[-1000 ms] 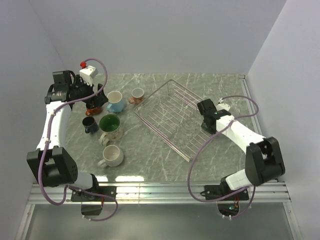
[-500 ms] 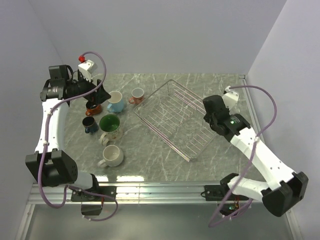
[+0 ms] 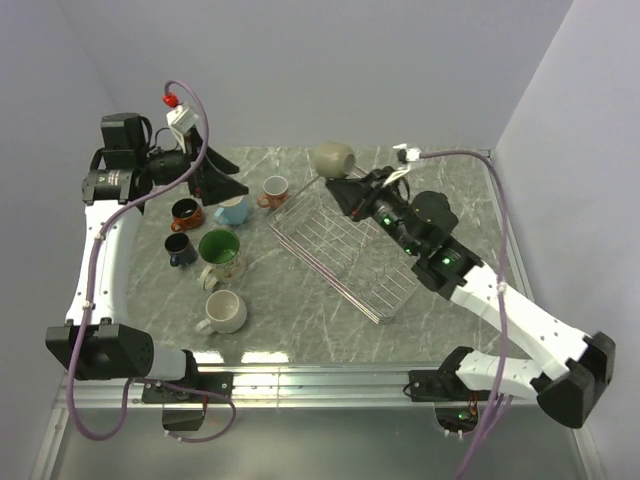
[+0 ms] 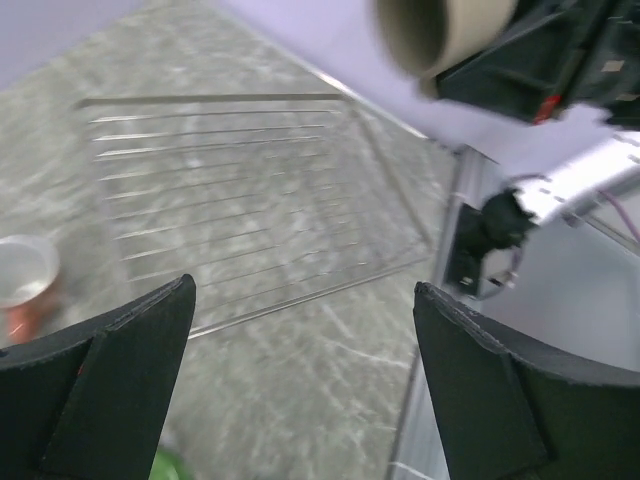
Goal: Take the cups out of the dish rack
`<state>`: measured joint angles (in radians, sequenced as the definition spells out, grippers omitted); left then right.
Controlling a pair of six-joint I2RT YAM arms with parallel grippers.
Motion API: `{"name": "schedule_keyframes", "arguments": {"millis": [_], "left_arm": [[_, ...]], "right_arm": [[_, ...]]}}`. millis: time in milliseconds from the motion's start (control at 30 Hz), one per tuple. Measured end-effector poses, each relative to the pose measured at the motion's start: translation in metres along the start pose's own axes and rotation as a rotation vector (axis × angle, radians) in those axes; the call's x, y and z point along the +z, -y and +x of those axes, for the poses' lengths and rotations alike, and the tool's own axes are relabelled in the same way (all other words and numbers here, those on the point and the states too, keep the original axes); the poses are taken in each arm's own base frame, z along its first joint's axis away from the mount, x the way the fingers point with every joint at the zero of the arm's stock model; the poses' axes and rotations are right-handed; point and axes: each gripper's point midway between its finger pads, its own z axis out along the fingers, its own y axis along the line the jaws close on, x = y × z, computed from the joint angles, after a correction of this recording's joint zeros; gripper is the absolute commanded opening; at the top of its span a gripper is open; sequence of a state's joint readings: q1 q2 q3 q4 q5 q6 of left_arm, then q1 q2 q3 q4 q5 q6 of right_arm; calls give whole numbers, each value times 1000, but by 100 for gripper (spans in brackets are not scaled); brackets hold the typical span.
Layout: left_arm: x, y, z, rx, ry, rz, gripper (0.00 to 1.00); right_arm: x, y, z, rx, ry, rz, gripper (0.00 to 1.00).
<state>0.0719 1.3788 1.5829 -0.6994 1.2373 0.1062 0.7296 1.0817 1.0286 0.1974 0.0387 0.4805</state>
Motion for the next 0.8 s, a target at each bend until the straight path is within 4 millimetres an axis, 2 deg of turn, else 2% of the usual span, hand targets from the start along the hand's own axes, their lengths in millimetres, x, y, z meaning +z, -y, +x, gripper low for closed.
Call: {"name": "schedule_keyframes", "arguments": {"millis": [67, 167, 300, 467, 567, 700, 800], "left_arm": [[8, 17, -2, -12, -2, 60, 96], [17, 38, -4, -29, -4, 139, 97], [26, 55, -7, -41, -8, 208, 98], [32, 65, -14, -37, 0, 239, 96], [34, 67, -19, -39, 12, 247, 90], [37, 69, -23, -44, 19, 258, 75], [37, 71, -24, -42, 22, 261, 72]], "right_arm": [[12, -21, 5, -4, 6, -108, 0], [24, -40, 18, 1, -6, -210, 0], [35, -57, 33, 10, -33, -298, 0], [42, -81, 34, 20, -31, -382, 0], [42, -92, 34, 27, -31, -416, 0], [45, -103, 36, 30, -35, -449, 0], [47, -104, 40, 30, -43, -453, 0]]}}
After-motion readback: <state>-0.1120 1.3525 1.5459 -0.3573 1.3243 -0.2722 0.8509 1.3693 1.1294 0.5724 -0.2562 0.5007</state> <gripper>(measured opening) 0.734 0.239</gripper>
